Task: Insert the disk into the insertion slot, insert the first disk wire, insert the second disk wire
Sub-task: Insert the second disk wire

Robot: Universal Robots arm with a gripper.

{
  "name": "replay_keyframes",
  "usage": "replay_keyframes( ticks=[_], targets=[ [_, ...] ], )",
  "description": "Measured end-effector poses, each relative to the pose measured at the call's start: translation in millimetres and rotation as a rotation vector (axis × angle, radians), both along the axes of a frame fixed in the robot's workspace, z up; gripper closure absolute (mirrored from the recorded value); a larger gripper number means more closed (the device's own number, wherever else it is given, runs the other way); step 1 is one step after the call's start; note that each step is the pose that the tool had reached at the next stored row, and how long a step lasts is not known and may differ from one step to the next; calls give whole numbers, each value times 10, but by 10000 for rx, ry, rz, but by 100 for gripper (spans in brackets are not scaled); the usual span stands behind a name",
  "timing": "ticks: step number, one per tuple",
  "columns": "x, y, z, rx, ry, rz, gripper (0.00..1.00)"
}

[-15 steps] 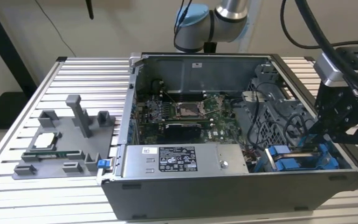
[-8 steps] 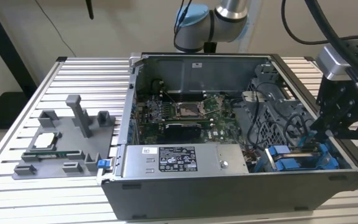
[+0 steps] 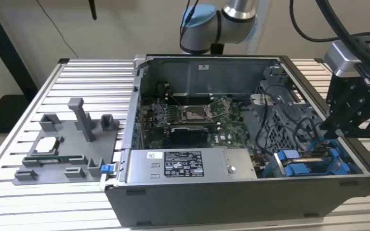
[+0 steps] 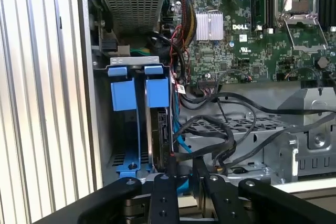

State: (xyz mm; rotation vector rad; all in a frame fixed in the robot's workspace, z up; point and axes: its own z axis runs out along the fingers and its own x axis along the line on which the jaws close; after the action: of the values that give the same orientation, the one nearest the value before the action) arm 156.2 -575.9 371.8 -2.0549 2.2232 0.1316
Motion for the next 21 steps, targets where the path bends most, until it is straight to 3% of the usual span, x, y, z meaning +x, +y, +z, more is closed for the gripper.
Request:
replay_keyframes(
  ticks=[10, 17, 21],
  targets=[
    [66, 71, 5, 1, -2, 33, 0],
    [156, 90, 5, -1, 0, 109, 0],
    [208, 92, 0, -17, 39, 175, 0]
  ],
)
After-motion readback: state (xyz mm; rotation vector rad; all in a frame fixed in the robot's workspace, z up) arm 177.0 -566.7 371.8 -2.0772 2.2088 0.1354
